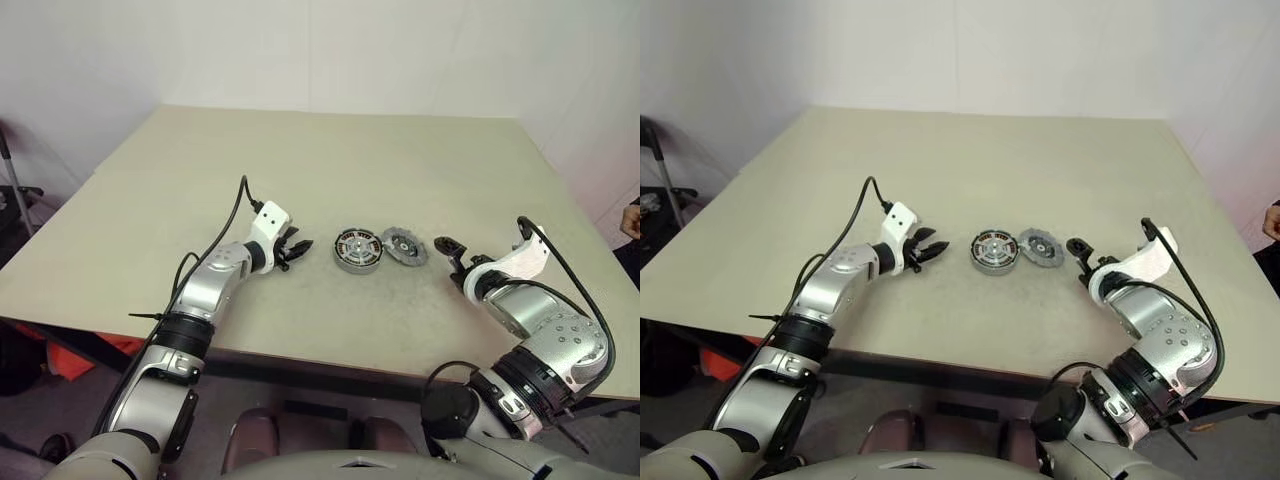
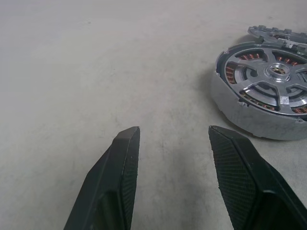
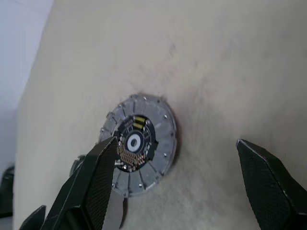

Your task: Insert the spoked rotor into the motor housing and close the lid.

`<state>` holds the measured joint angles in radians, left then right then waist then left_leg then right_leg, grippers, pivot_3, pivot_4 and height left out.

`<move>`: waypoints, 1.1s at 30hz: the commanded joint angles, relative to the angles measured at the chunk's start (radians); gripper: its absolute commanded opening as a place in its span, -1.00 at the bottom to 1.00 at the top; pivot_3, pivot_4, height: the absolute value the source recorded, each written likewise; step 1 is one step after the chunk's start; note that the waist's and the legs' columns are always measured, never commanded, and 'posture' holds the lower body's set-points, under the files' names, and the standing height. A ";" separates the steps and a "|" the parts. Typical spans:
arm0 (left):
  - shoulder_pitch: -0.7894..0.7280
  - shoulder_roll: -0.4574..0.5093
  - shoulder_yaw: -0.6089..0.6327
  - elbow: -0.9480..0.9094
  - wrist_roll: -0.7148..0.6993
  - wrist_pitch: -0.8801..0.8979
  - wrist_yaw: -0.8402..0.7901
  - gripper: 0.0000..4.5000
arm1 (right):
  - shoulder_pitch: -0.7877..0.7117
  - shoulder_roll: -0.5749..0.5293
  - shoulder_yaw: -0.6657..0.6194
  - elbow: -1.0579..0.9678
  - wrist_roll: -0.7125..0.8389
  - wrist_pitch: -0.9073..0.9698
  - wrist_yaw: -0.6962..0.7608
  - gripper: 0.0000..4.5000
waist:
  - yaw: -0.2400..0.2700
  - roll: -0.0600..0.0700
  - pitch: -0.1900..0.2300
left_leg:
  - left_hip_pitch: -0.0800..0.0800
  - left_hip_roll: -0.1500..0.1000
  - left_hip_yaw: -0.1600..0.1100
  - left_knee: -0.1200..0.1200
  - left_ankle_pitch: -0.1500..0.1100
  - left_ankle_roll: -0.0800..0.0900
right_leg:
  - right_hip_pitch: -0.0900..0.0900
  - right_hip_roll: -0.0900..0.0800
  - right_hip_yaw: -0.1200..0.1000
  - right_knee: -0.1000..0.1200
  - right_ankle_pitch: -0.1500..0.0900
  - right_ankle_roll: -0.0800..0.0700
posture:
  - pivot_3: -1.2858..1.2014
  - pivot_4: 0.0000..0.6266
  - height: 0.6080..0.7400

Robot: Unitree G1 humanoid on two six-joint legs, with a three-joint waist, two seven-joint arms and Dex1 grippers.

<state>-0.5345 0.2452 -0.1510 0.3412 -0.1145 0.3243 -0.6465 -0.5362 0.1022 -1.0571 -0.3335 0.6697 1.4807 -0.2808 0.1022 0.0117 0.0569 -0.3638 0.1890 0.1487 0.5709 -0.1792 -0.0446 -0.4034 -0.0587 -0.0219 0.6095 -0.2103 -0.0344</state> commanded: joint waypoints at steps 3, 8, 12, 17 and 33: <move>-0.014 0.006 0.012 -0.023 0.000 -0.014 -0.001 0.08 | -0.063 0.061 -0.087 -0.009 0.026 0.062 -0.028 0.99 | 0.001 0.001 0.000 | 0.000 0.000 0.000 -0.001 0.000 0.000 | 0.000 0.000 0.000 0.000 0.000 0.000 | 0.03 -1.00 1.00; -0.008 0.014 0.016 -0.032 -0.002 -0.010 -0.001 0.08 | -0.080 0.085 -0.096 0.034 0.026 0.059 -0.024 0.99 | 0.000 0.001 -0.001 | 0.001 0.000 0.000 -0.001 0.000 0.000 | 0.000 0.000 0.000 0.000 0.000 0.000 | 0.03 -1.00 1.00; -0.005 0.017 0.017 -0.037 -0.002 -0.006 0.002 0.08 | -0.096 0.092 -0.102 0.076 0.032 0.051 -0.023 0.99 | -0.005 0.001 -0.001 | 0.004 0.000 0.000 -0.001 0.001 -0.001 | 0.002 0.000 0.000 0.000 0.000 0.001 | 0.03 -1.00 1.00; 0.004 0.023 0.020 -0.043 -0.003 -0.002 0.005 0.08 | -0.128 0.117 -0.064 0.107 0.063 0.094 0.014 0.99 | -0.008 0.001 -0.001 | 0.009 0.000 0.001 -0.004 0.002 -0.003 | 0.004 0.000 0.000 0.000 0.000 0.001 | 0.03 -1.00 1.00; 0.020 0.020 0.016 -0.065 -0.002 0.008 0.015 0.08 | -0.080 0.020 0.108 0.309 0.056 -0.113 0.136 0.99 | -0.007 0.001 -0.001 | 0.010 0.000 0.001 -0.009 0.003 -0.006 | 0.003 0.000 0.000 -0.001 0.000 0.000 | 0.03 -1.00 1.00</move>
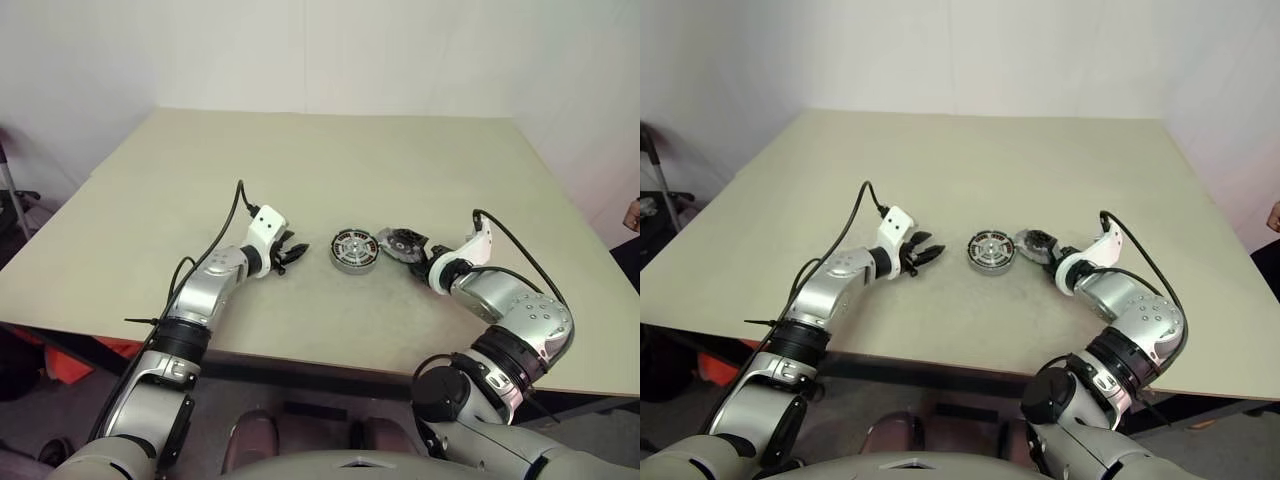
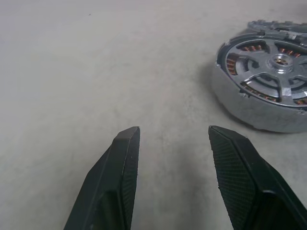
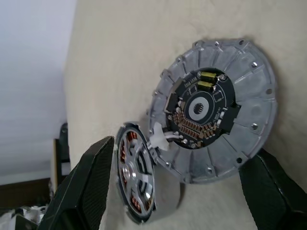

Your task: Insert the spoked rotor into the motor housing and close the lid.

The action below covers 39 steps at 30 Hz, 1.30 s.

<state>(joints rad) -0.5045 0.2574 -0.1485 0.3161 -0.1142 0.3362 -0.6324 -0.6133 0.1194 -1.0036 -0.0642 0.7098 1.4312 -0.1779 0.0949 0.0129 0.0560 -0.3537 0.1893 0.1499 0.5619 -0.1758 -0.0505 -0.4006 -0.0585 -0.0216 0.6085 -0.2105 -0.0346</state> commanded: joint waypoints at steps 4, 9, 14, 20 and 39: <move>-0.012 0.011 0.013 -0.039 0.000 -0.003 -0.001 0.08 | 0.004 -0.022 0.116 0.106 0.010 -0.162 0.069 0.99 | 0.001 0.000 0.000 | 0.000 0.000 0.000 0.000 0.000 0.000 | 0.000 0.000 0.000 0.000 0.000 0.000 | 0.03 -1.00 1.00; -0.014 0.018 0.015 -0.044 0.000 -0.003 -0.002 0.08 | 0.004 -0.047 0.167 0.158 0.027 -0.242 0.091 0.99 | 0.001 0.000 0.000 | -0.001 0.000 0.000 0.000 0.000 0.000 | 0.000 0.000 0.000 0.000 0.000 0.000 | 0.03 -1.00 1.00; -0.009 0.021 0.012 -0.053 -0.001 -0.002 -0.002 0.08 | 0.003 -0.061 0.216 0.151 0.076 -0.270 0.145 0.99 | 0.003 0.000 0.000 | -0.002 0.000 0.000 0.000 0.000 0.000 | 0.000 0.000 0.000 0.000 0.000 -0.001 | 0.03 -1.00 1.00; -0.005 0.021 0.010 -0.058 -0.002 0.001 -0.002 0.08 | 0.018 -0.063 0.306 0.055 0.172 -0.240 0.215 0.99 | 0.002 0.000 0.000 | -0.004 0.000 0.000 0.000 0.000 0.000 | -0.002 0.000 -0.001 -0.001 0.003 -0.005 | 0.03 -1.00 1.00; -0.049 0.039 0.039 0.003 0.001 -0.017 0.005 0.08 | 0.085 -0.161 0.515 -0.027 0.189 -0.258 0.240 0.99 | 0.002 0.000 0.000 | -0.007 0.000 0.000 0.001 -0.001 0.001 | -0.004 0.000 -0.001 -0.001 0.003 -0.006 | 0.03 -1.00 1.00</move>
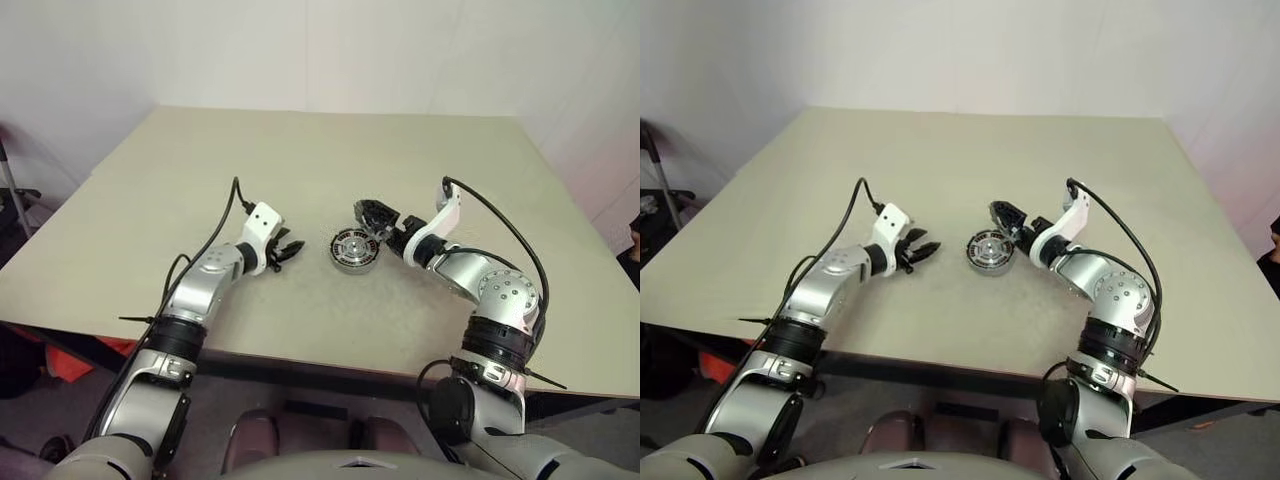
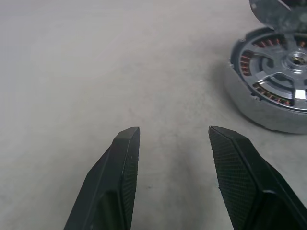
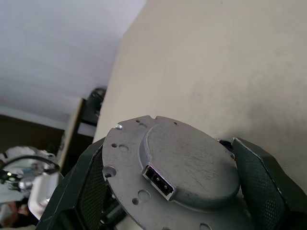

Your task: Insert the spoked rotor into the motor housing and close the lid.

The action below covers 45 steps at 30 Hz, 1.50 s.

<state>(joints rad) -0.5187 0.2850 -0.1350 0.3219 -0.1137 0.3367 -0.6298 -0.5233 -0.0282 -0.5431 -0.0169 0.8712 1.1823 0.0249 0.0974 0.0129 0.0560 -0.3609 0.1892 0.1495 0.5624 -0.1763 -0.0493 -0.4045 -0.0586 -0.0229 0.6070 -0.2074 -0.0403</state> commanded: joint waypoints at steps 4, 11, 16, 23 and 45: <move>-0.044 0.011 0.027 0.012 0.002 -0.023 0.003 0.08 | 0.016 -0.059 0.154 -0.181 0.031 -0.006 0.088 0.99 | 0.001 0.000 0.000 | -0.001 0.000 0.000 0.000 0.000 0.000 | 0.000 0.000 0.000 0.000 0.000 0.001 | 0.03 -1.00 1.00; -0.050 0.002 0.024 0.029 0.006 -0.033 0.003 0.08 | 0.037 -0.130 0.302 -0.290 -0.017 -0.044 0.154 0.99 | 0.006 0.000 0.000 | -0.001 0.000 0.000 0.001 0.000 0.000 | 0.000 0.000 0.000 0.000 -0.001 0.001 | 0.03 -1.00 1.00; -0.049 0.003 0.027 0.029 0.005 -0.036 0.002 0.08 | 0.044 -0.155 0.321 -0.268 -0.055 -0.092 0.162 0.99 | 0.008 0.000 0.000 | -0.003 0.000 0.000 0.002 0.000 0.000 | 0.000 0.000 0.000 0.000 -0.002 0.004 | 0.03 -1.00 1.00; -0.036 0.008 0.029 0.005 -0.004 -0.029 -0.009 0.08 | 0.115 -0.322 0.496 -0.326 -0.340 -0.462 0.328 0.99 | 0.011 0.000 0.000 | -0.004 0.000 -0.001 0.002 -0.001 0.001 | 0.000 0.000 -0.001 0.000 0.000 0.000 | 0.03 -1.00 1.00; 0.015 0.024 0.044 -0.079 -0.042 -0.001 -0.055 0.08 | 0.204 -0.359 0.680 -0.074 -0.581 -0.737 0.541 0.99 | 0.003 -0.002 0.000 | -0.008 0.002 -0.001 0.014 -0.006 0.010 | 0.000 0.000 -0.002 0.001 0.001 -0.001 | 0.03 -1.00 1.00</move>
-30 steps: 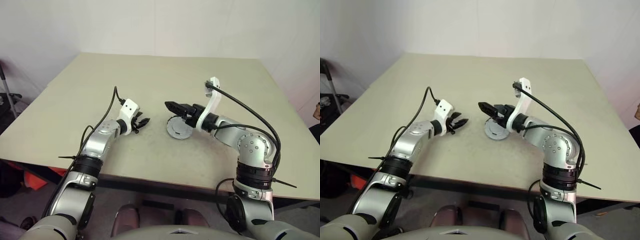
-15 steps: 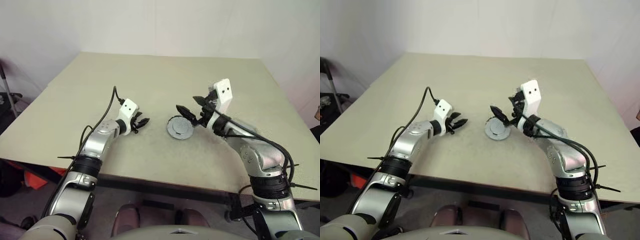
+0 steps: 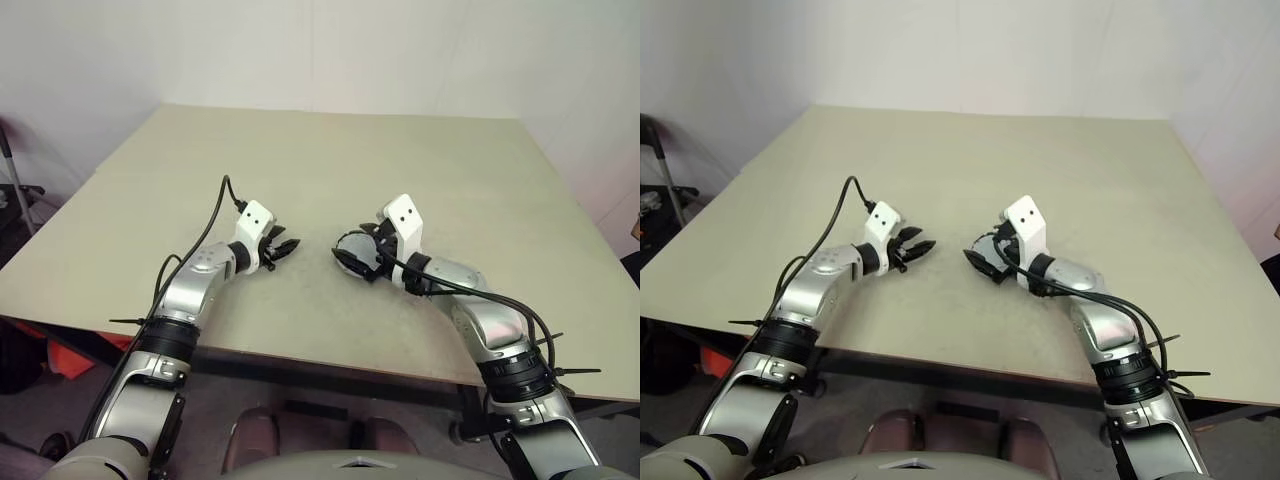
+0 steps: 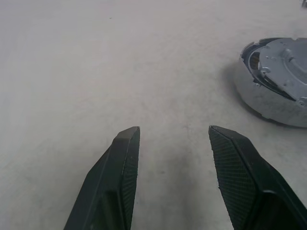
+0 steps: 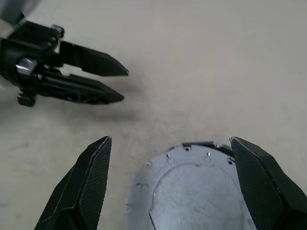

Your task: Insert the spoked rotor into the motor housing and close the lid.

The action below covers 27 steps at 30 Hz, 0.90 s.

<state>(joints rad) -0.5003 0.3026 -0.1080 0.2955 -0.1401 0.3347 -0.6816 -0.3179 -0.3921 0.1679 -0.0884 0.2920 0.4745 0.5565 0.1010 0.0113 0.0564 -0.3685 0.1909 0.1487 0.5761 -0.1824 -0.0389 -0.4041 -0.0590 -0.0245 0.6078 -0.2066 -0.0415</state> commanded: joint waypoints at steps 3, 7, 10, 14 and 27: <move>-0.001 0.007 0.018 -0.059 -0.016 0.005 -0.002 0.08 | 0.003 0.004 -0.036 0.015 -0.007 -0.036 0.013 0.99 | -0.001 0.000 0.000 | 0.000 0.000 0.000 0.000 0.000 0.000 | 0.000 0.000 0.000 0.000 0.000 0.000 | 0.03 -1.00 1.00; 0.001 0.008 0.018 -0.063 -0.016 0.009 -0.001 0.08 | 0.006 0.007 -0.041 0.025 -0.013 -0.041 0.015 0.99 | -0.001 0.000 0.000 | 0.000 0.000 0.000 0.000 0.000 0.000 | 0.000 0.000 0.000 0.000 0.000 0.000 | 0.03 -1.00 1.00; -0.001 0.008 0.016 -0.060 -0.015 0.009 0.000 0.08 | 0.003 0.008 -0.046 0.036 -0.018 -0.045 0.015 0.99 | -0.001 0.000 0.000 | 0.000 0.000 0.000 0.000 0.000 0.000 | 0.000 0.000 0.000 0.000 0.000 0.000 | 0.03 -1.00 1.00; -0.003 0.007 0.014 -0.058 -0.016 0.010 0.000 0.08 | 0.004 0.008 -0.050 0.048 -0.026 -0.049 0.019 0.99 | -0.001 0.000 0.000 | 0.000 0.000 0.000 0.000 0.000 0.000 | 0.000 0.000 0.000 0.000 0.000 0.000 | 0.03 -1.00 1.00; 0.001 0.008 0.016 -0.064 -0.015 0.014 0.012 0.08 | 0.016 0.020 -0.035 0.096 -0.074 -0.054 0.023 0.82 | -0.001 0.000 0.000 | 0.001 0.000 0.000 0.000 0.000 0.001 | 0.001 0.000 0.000 0.000 0.000 0.000 | 0.03 -1.00 1.00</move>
<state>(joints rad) -0.4917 0.3028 -0.1078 0.2742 -0.1504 0.3559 -0.6733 -0.2957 -0.3770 0.1390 0.0040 0.2245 0.4330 0.5829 0.0997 0.0111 0.0562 -0.3677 0.1909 0.1487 0.5764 -0.1827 -0.0383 -0.4030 -0.0590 -0.0245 0.6078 -0.2064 -0.0418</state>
